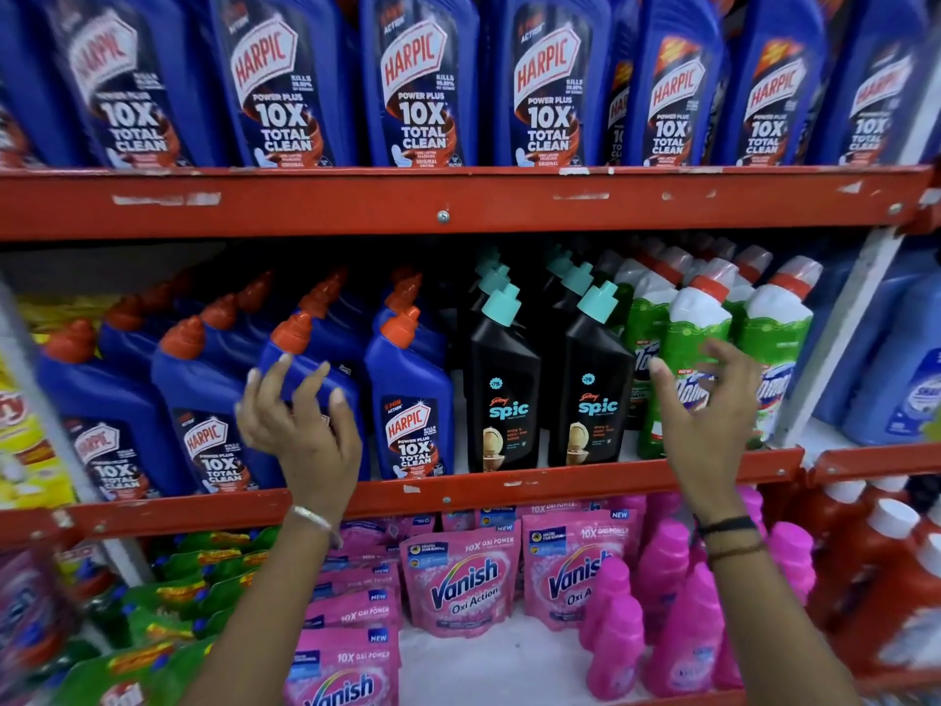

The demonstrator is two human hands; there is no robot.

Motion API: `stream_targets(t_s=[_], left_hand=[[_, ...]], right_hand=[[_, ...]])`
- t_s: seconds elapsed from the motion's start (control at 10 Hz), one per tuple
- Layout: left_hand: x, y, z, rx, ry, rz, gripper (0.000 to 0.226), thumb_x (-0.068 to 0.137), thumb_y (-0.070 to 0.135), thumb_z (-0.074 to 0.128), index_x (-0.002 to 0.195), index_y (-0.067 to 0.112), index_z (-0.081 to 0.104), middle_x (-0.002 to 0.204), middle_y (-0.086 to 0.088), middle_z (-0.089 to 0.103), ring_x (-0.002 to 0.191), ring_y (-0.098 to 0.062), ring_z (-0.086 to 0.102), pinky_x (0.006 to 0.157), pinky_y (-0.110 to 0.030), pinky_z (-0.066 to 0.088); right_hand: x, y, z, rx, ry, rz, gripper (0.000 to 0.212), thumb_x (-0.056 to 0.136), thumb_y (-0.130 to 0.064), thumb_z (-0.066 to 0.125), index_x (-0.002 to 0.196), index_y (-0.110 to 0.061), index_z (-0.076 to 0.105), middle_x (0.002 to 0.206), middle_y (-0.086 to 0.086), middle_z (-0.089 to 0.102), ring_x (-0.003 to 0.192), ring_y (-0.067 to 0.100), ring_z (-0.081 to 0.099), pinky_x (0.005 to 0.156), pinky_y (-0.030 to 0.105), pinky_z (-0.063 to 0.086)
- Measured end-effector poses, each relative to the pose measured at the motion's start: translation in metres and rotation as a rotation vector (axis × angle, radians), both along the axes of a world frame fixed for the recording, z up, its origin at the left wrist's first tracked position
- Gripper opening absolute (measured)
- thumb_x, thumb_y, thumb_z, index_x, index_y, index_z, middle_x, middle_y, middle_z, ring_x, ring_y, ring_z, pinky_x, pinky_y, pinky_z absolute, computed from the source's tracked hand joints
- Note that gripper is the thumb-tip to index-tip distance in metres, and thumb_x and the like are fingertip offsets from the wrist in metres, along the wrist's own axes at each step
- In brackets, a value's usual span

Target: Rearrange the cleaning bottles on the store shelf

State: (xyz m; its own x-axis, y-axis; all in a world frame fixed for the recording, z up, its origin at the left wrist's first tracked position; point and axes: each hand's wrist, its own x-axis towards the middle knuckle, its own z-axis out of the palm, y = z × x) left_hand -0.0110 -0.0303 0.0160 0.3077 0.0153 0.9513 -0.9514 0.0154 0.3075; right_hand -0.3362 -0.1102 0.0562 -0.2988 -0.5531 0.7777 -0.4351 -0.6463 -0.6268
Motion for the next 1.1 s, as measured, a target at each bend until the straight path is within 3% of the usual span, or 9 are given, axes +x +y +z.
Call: stream_targets(t_s=[0.1,0.2,0.3,0.4,0.5,0.7,0.8,1.0,1.1], left_hand=[[-0.015,0.006,0.054,0.109,-0.016,-0.183,0.024,0.095,0.022,0.052,0.107,0.004,0.06,0.112,-0.015,0.055,0.107,-0.032,0.049,0.095,-0.039,0.034],[-0.031,0.0,0.078,0.381,0.098,-0.287,0.033,0.089,0.029,0.066,0.109,0.004,0.058,0.109,-0.013,0.052,0.102,-0.03,0.053,0.089,-0.04,0.043],[-0.042,-0.005,0.084,0.55,0.206,-0.202,0.044,0.084,0.037,0.071,0.111,0.006,0.056,0.113,-0.011,0.052,0.105,-0.03,0.054,0.083,-0.042,0.046],[-0.043,0.002,0.094,0.595,0.217,-0.117,0.042,0.086,0.034,0.07,0.11,0.004,0.054,0.115,-0.013,0.052,0.105,-0.031,0.054,0.08,-0.038,0.044],[-0.046,0.002,0.102,0.651,0.186,-0.078,0.04,0.089,0.032,0.067,0.111,0.002,0.053,0.117,-0.014,0.052,0.105,-0.031,0.055,0.079,-0.034,0.042],[-0.047,0.008,0.103,0.687,0.171,-0.11,0.036,0.09,0.029,0.065,0.11,0.001,0.053,0.118,-0.015,0.052,0.104,-0.032,0.055,0.08,-0.035,0.043],[-0.049,0.01,0.104,0.703,0.175,-0.094,0.038,0.09,0.031,0.066,0.112,0.002,0.052,0.119,-0.014,0.051,0.103,-0.033,0.056,0.077,-0.035,0.045],[-0.046,0.017,0.101,0.717,0.123,-0.099,0.042,0.093,0.035,0.06,0.116,0.001,0.051,0.12,-0.014,0.049,0.104,-0.031,0.056,0.073,-0.034,0.045],[-0.037,0.025,0.096,0.538,-0.02,-0.18,0.041,0.094,0.033,0.058,0.118,0.0,0.054,0.116,-0.014,0.053,0.105,-0.03,0.055,0.082,-0.037,0.048]], right_hand=[[0.04,0.015,0.028,-0.002,-0.059,0.336,0.035,0.087,-0.022,0.07,0.117,-0.016,0.053,0.11,0.006,0.06,0.1,0.016,0.061,0.086,0.027,0.053],[0.079,0.016,0.049,0.192,0.067,0.554,0.052,0.088,-0.026,0.068,0.132,-0.01,0.044,0.12,0.003,0.059,0.109,0.012,0.059,0.094,0.022,0.048],[0.108,0.009,0.06,0.281,0.164,0.567,0.059,0.093,-0.025,0.061,0.14,-0.003,0.034,0.127,0.013,0.057,0.113,0.015,0.055,0.091,0.02,0.043],[0.125,0.005,0.068,0.355,0.178,0.57,0.05,0.097,-0.027,0.052,0.139,-0.002,0.037,0.11,0.019,0.064,0.101,0.026,0.061,0.082,0.029,0.045],[0.126,-0.005,0.07,0.351,0.171,0.532,0.043,0.093,-0.033,0.058,0.123,-0.002,0.054,0.098,0.015,0.07,0.093,0.027,0.065,0.084,0.039,0.049],[0.123,-0.008,0.07,0.369,0.18,0.477,0.044,0.089,-0.038,0.064,0.115,-0.003,0.061,0.098,0.011,0.071,0.094,0.024,0.066,0.086,0.042,0.053],[0.124,-0.006,0.069,0.361,0.167,0.457,0.047,0.089,-0.039,0.064,0.119,-0.004,0.059,0.103,0.011,0.071,0.1,0.023,0.065,0.087,0.037,0.052],[0.12,0.017,0.06,0.242,0.04,0.43,0.045,0.091,-0.025,0.064,0.125,0.002,0.054,0.111,0.015,0.067,0.103,0.021,0.064,0.075,0.004,0.044],[0.107,0.035,0.056,0.0,-0.006,0.321,0.038,0.092,-0.028,0.062,0.121,-0.004,0.055,0.111,0.01,0.066,0.105,0.018,0.062,0.094,0.032,0.05]])
